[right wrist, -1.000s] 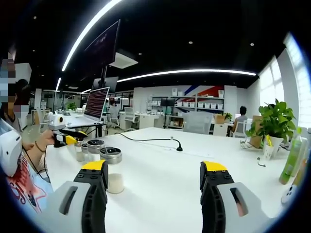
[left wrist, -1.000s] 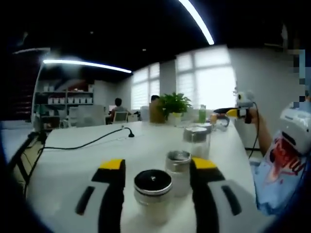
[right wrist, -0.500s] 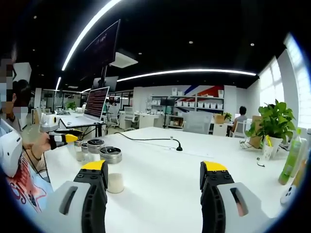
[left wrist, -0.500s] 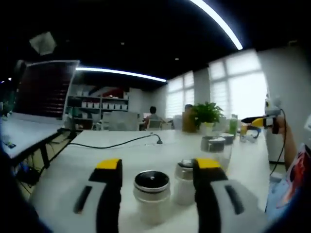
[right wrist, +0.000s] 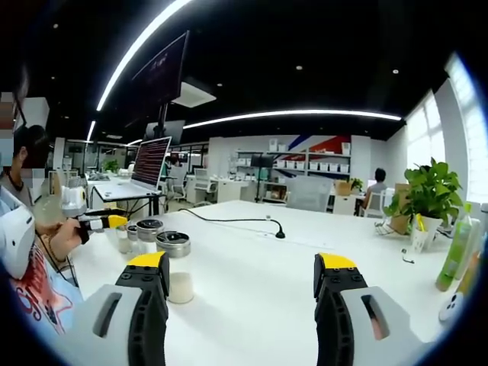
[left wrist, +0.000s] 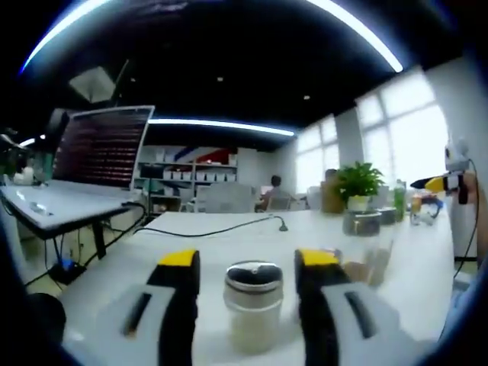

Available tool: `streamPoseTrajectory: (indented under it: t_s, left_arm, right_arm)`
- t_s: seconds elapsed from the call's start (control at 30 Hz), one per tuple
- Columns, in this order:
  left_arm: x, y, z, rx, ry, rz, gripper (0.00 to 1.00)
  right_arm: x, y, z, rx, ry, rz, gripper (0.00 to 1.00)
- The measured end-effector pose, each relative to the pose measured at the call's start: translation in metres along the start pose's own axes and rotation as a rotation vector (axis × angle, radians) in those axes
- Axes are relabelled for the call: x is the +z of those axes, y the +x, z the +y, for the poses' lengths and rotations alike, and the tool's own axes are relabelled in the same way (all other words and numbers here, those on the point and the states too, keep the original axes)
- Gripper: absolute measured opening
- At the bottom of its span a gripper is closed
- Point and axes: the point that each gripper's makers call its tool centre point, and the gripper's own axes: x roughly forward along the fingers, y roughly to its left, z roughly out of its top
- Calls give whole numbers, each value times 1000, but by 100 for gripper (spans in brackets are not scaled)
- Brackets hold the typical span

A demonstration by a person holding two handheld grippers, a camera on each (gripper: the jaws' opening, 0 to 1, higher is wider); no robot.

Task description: Rotate the seasoning bottle until the label or dispensing opening points toward the visible target arrow and the bottle remains upright within the marked orientation range

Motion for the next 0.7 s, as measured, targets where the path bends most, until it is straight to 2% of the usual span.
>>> streamPoseTrajectory:
  t_s: [0.1, 0.2, 0.43, 0.5, 0.7]
  left_arm:
    - [-3, 2, 0, 16, 14, 2, 52]
    - [-5, 3, 2, 13, 23, 6, 48]
    - [-8, 6, 2, 11, 26, 21, 51]
    - [-12, 7, 2, 15, 54, 44, 51]
    - [-9, 8, -1, 1, 38, 27, 47]
  right_arm:
    - [-1, 0, 0, 0, 2, 3, 80]
    - [-1, 0, -1, 0, 5, 6, 80]
    - [-1, 0, -1, 1, 2, 6, 80]
    - [-1, 0, -1, 3, 5, 8, 80]
    - [-1, 0, -1, 2, 3, 6, 80]
